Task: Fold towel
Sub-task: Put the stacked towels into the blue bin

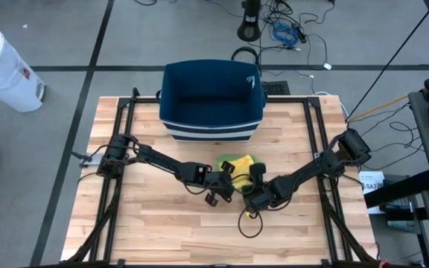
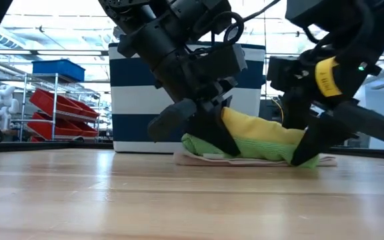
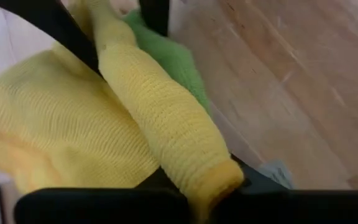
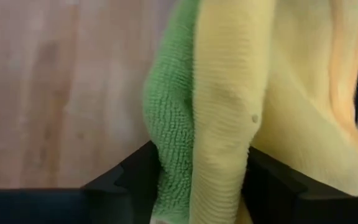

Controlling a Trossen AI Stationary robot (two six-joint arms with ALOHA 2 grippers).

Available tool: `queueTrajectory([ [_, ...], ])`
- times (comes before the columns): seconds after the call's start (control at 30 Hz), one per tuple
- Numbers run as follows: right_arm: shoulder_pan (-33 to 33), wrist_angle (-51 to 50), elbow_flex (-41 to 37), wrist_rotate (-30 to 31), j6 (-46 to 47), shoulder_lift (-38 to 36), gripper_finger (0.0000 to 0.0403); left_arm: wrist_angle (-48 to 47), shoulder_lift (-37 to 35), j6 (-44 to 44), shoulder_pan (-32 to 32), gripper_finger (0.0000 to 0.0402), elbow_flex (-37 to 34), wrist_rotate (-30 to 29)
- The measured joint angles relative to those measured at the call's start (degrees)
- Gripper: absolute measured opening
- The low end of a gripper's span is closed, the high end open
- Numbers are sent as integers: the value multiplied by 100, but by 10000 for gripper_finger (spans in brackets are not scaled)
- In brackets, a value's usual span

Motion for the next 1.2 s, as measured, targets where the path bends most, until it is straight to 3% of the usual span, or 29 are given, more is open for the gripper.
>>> queueTrajectory([
  [0.33,-298,-22,0,-216,-34,-1,14,-261,0,-988,35,140,7,303],
  [0.53,-298,26,0,-325,14,-2,17,-257,1,-1414,79,192,7,329],
  [0.7,-296,2,0,-370,128,-2,6,-95,235,-1957,165,214,24,819],
  [0.97,-264,14,0,-484,131,-2,6,-84,545,-2023,133,201,37,201],
  [1.07,-244,6,0,-490,129,-2,6,-38,525,-1885,133,169,31,101],
  [1.2,-244,-32,0,-519,129,-4,6,-13,507,-1520,139,92,17,-151],
])
